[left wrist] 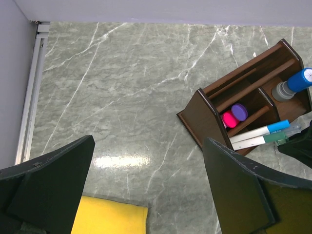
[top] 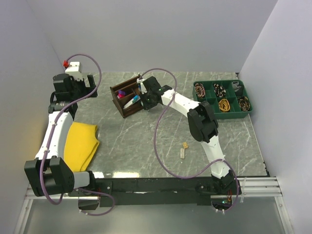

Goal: Sort the stationery into containers
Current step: Place the stationery in the storage box.

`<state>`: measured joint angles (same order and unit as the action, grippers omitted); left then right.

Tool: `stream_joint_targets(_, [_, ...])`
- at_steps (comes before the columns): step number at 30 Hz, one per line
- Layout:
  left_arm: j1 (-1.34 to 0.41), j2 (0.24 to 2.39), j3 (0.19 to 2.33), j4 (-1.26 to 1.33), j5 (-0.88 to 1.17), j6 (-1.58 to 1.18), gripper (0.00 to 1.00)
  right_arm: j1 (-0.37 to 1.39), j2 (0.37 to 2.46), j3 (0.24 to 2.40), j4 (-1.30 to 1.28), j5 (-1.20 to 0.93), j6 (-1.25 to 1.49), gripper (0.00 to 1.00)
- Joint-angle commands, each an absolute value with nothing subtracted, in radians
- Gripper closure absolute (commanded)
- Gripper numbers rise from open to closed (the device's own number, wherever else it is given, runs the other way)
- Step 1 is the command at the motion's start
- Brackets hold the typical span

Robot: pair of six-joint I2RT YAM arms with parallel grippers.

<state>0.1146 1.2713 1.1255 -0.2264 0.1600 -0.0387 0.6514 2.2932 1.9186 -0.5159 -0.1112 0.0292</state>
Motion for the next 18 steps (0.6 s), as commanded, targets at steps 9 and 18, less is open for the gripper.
stream_joint_targets(9, [0.120,1.236,1.108,-0.186,0.183,-0.049,0.01,0.664,2.266,1.997,-0.459,-0.071,0.060,1.00])
stream_joint_targets(18, [0.120,1.232,1.095,-0.186,0.193,-0.057,0.01,0.669,2.249,1.927,-0.342,-0.040,0.078,1.00])
